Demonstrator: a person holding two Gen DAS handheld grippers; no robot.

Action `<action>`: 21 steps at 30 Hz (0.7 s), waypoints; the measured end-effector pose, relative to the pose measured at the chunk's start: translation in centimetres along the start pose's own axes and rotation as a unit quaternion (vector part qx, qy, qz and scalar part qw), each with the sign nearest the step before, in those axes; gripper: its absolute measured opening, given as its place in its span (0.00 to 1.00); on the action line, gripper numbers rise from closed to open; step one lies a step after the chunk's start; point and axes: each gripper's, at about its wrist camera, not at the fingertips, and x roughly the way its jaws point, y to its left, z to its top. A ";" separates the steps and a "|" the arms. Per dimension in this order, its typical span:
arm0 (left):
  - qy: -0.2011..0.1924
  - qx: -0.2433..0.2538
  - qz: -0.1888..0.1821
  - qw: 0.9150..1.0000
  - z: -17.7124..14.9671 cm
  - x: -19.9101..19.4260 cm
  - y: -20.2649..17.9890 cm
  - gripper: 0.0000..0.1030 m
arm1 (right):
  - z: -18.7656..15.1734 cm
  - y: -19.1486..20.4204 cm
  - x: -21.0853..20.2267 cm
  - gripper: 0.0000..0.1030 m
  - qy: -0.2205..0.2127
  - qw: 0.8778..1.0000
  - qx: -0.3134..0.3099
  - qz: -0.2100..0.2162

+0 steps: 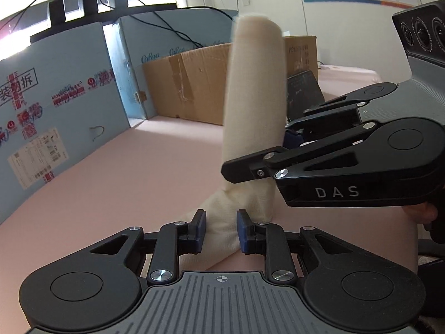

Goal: Fold shopping bag

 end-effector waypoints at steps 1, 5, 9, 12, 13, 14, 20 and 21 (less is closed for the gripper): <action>0.000 -0.005 -0.003 1.000 -0.1 0.0 0.2 0.23 | 0.3 0.1 0.0 0.19 0.002 1.000 -0.004 0.009; -0.008 -0.023 0.009 1.000 -0.3 -0.7 0.8 0.35 | 1.1 1.6 1.5 0.16 0.016 0.999 -0.044 0.015; -0.036 -0.046 0.071 0.996 -1.9 -4.8 1.6 0.44 | 1.7 1.9 1.9 0.15 0.022 0.998 -0.054 -0.006; -0.015 -0.088 0.134 0.987 -4.0 -6.1 3.5 0.45 | 1.7 3.3 2.2 0.15 0.020 0.996 -0.090 -0.015; -0.005 -0.106 0.146 0.984 -4.6 -6.0 4.3 0.45 | 1.4 3.7 2.1 0.15 0.019 0.995 -0.101 -0.016; 0.000 -0.130 0.149 0.980 -5.1 -6.0 5.2 0.45 | 1.1 4.1 2.0 0.15 0.019 0.993 -0.117 -0.015; 0.017 -0.154 0.128 0.980 -5.4 -5.8 6.4 0.53 | 0.1 8.5 2.0 0.16 0.011 0.972 -0.236 -0.007; 0.017 -0.158 0.127 0.979 -5.6 -5.9 6.6 0.56 | -0.2 9.1 2.2 0.16 0.014 0.967 -0.253 -0.005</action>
